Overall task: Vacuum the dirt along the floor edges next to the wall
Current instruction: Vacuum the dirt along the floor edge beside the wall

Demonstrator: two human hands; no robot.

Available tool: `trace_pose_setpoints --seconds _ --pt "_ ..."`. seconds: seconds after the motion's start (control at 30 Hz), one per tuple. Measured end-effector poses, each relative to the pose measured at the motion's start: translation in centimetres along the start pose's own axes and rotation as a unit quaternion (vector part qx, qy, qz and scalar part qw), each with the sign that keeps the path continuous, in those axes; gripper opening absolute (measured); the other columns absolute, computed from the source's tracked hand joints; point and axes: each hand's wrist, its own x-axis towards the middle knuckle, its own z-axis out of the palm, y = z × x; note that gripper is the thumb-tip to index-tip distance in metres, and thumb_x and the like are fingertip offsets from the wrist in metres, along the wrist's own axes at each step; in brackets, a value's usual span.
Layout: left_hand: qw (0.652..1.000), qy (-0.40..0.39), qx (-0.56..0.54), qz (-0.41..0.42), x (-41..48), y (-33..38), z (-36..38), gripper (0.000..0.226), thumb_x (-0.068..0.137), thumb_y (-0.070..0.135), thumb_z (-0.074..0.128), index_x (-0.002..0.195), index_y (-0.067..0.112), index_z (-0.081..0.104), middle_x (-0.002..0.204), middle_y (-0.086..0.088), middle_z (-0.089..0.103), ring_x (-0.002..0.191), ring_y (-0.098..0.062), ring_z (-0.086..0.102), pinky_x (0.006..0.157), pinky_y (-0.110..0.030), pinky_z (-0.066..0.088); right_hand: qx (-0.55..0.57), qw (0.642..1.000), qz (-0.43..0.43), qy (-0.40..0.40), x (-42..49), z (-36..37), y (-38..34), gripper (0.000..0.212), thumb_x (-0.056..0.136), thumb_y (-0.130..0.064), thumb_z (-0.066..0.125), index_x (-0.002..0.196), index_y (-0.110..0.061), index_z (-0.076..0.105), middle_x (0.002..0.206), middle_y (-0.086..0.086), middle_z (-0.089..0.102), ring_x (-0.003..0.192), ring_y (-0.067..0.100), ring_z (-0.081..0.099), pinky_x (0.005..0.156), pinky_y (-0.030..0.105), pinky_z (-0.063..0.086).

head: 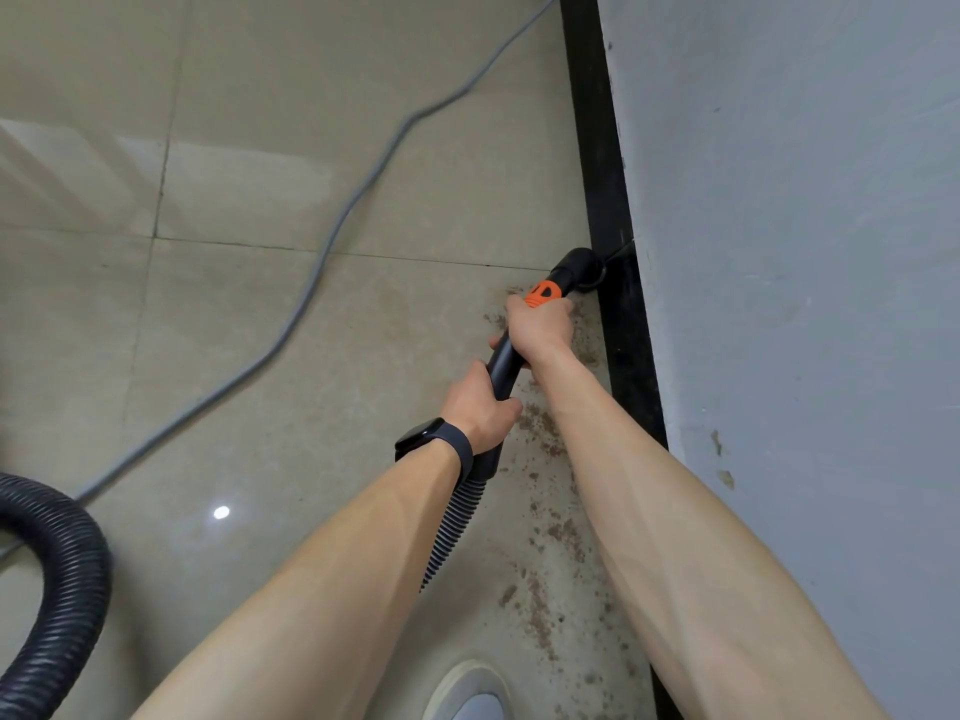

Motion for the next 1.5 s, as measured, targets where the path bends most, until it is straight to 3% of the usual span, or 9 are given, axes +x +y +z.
trace_pose_setpoints --seconds 0.13,0.27,0.57,0.73,0.9,1.0,1.1,1.27,1.5 --pt "1.0 -0.001 0.016 0.015 -0.3 0.1 -1.1 0.034 0.089 0.021 0.062 0.117 0.011 0.045 0.103 -0.013 0.061 0.09 -0.032 0.064 0.074 -0.039 0.054 0.023 1.0 0.008 -0.003 -0.1 0.4 -0.5 0.046 0.098 -0.018 0.056 0.135 -0.009 0.03 0.11 0.015 0.066 0.048 0.017 0.069 0.047 0.029 0.055" --pt "1.0 0.006 -0.018 0.007 -1.1 -1.0 -3.1 0.034 0.086 0.018 0.062 0.114 0.015 0.044 0.102 -0.016 0.065 0.087 -0.036 0.068 0.08 -0.049 0.058 0.033 0.999 0.002 -0.03 -1.8 2.5 -1.4 0.04 0.095 -0.016 0.056 0.127 -0.008 0.033 0.109 0.02 0.069 0.058 0.028 0.073 0.061 0.042 0.064" --pt "0.995 0.075 -0.048 -0.035 -4.8 -6.8 -9.4 0.037 0.085 0.014 0.062 0.118 0.019 0.046 0.092 -0.016 0.068 0.078 -0.035 0.07 0.077 -0.051 0.06 0.008 0.996 -0.027 -0.089 -8.1 10.2 -2.3 0.036 0.097 -0.017 0.054 0.117 -0.012 0.025 0.119 0.019 0.061 0.055 0.026 0.07 0.049 0.03 0.056" --pt "0.992 0.093 -0.066 -0.05 -7.2 -9.9 -12.1 0.036 0.083 0.011 0.061 0.116 0.018 0.049 0.077 -0.012 0.068 0.062 -0.031 0.068 0.071 -0.048 0.061 0.013 0.993 -0.023 -0.111 -11.3 13.8 -1.9 0.035 0.098 -0.017 0.055 0.118 -0.012 0.026 0.112 0.017 0.059 0.063 0.033 0.073 0.068 0.046 0.065" --pt "0.992 0.094 -0.061 -0.058 -9.2 -11.4 -12.8 0.032 0.082 0.012 0.06 0.112 0.016 0.05 0.081 -0.013 0.068 0.06 -0.027 0.068 0.065 -0.041 0.061 -0.013 0.995 -0.036 -0.097 -13.4 15.5 -0.8 0.038 0.094 -0.022 0.057 0.114 -0.014 0.026 0.114 0.02 0.062 0.074 0.037 0.076 0.078 0.052 0.064" --pt "0.993 0.09 -0.064 -0.052 -9.5 -11.6 -12.6 0.034 0.079 0.016 0.06 0.11 0.021 0.048 0.084 -0.013 0.069 0.067 -0.031 0.07 0.072 -0.049 0.061 -0.023 0.995 -0.038 -0.085 -13.6 15.6 -0.5 0.036 0.093 -0.023 0.056 0.113 -0.014 0.027 0.115 0.02 0.063 0.072 0.036 0.076 0.074 0.049 0.064" --pt "0.993 0.096 -0.053 -0.05 -9.4 -11.6 -12.3 0.034 0.078 0.019 0.061 0.108 0.025 0.047 0.089 -0.012 0.069 0.075 -0.033 0.071 0.075 -0.049 0.06 -0.011 0.996 -0.03 -0.087 -13.5 15.1 -0.5 0.032 0.097 -0.018 0.054 0.115 -0.012 0.029 0.114 0.018 0.061 0.057 0.028 0.072 0.059 0.038 0.063" --pt "0.993 0.096 -0.05 -0.054 -9.3 -11.1 -12.0 0.032 0.081 0.019 0.061 0.109 0.024 0.047 0.092 -0.011 0.069 0.079 -0.031 0.071 0.077 -0.046 0.06 -0.011 0.996 -0.028 -0.088 -13.4 14.5 -0.6 0.031 0.097 -0.017 0.053 0.117 -0.01 0.029 0.115 0.017 0.058 0.063 0.03 0.074 0.071 0.045 0.065" --pt "0.994 0.091 -0.041 -0.052 -8.9 -10.4 -10.9 0.031 0.08 0.02 0.062 0.107 0.024 0.047 0.094 -0.011 0.068 0.083 -0.032 0.07 0.078 -0.046 0.059 -0.005 0.996 -0.029 -0.079 -12.4 13.3 -0.2 0.033 0.097 -0.018 0.054 0.118 -0.01 0.03 0.118 0.017 0.059 0.055 0.025 0.071 0.059 0.036 0.062"
